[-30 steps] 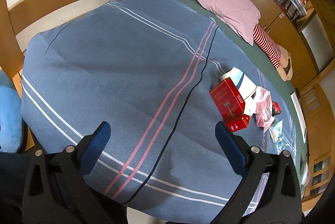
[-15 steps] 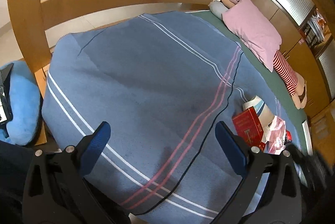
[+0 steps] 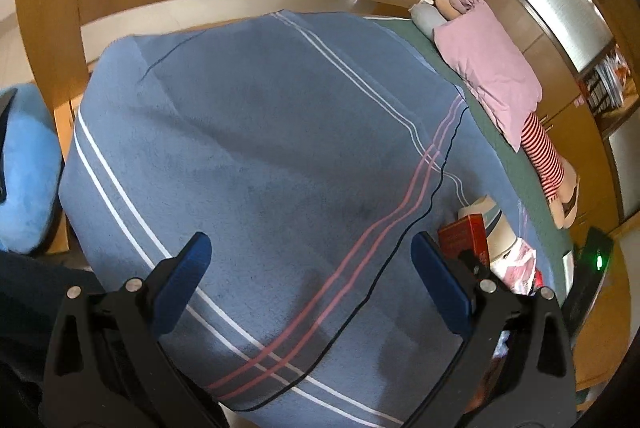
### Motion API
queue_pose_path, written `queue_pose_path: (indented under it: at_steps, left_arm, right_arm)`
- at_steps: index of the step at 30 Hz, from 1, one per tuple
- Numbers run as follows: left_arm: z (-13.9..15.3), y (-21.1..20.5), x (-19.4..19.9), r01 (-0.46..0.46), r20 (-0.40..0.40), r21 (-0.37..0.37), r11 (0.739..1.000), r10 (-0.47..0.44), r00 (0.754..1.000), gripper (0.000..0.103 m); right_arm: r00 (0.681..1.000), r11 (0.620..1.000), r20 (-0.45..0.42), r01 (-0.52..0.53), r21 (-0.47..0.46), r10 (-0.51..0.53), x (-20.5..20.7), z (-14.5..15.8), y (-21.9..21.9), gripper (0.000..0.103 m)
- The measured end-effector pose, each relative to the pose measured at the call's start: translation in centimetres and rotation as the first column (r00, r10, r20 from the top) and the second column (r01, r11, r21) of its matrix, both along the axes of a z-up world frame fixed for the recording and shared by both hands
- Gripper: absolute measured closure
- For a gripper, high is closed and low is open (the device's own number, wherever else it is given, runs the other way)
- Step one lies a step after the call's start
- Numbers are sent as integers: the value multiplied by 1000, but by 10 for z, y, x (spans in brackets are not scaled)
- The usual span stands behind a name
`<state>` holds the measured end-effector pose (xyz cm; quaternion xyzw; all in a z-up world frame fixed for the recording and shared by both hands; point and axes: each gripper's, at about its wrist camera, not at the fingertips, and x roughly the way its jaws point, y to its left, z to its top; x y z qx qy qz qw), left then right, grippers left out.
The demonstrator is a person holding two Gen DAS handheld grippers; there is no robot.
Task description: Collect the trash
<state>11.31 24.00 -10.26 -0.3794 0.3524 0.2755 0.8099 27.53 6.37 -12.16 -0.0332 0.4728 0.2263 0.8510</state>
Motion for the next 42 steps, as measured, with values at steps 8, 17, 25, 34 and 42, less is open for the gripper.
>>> queue_pose_path:
  at_steps: [8, 17, 25, 34, 42]
  left_arm:
    - [-1, 9, -12, -83, 41, -42, 996, 85, 996, 3]
    - [-2, 9, -9, -84, 34, -46, 995, 85, 996, 3]
    - [-6, 8, -11, -92, 35, -62, 994, 94, 995, 3]
    - [-8, 10, -9, -101, 25, -74, 992, 104, 994, 3]
    - [-22, -11, 23, 66, -65, -105, 992, -73, 995, 3]
  right_arm:
    - [965, 955, 36, -252, -157, 261, -51, 13, 2, 73]
    - [983, 951, -79, -139, 276, 167, -45, 37, -51, 43]
    - [971, 943, -215, 161, 291, -100, -3, 0, -70, 47]
    - [975, 959, -190, -60, 278, 116, -32, 6, -30, 64]
    - [963, 937, -101, 266, 226, -249, 35, 27, -67, 29]
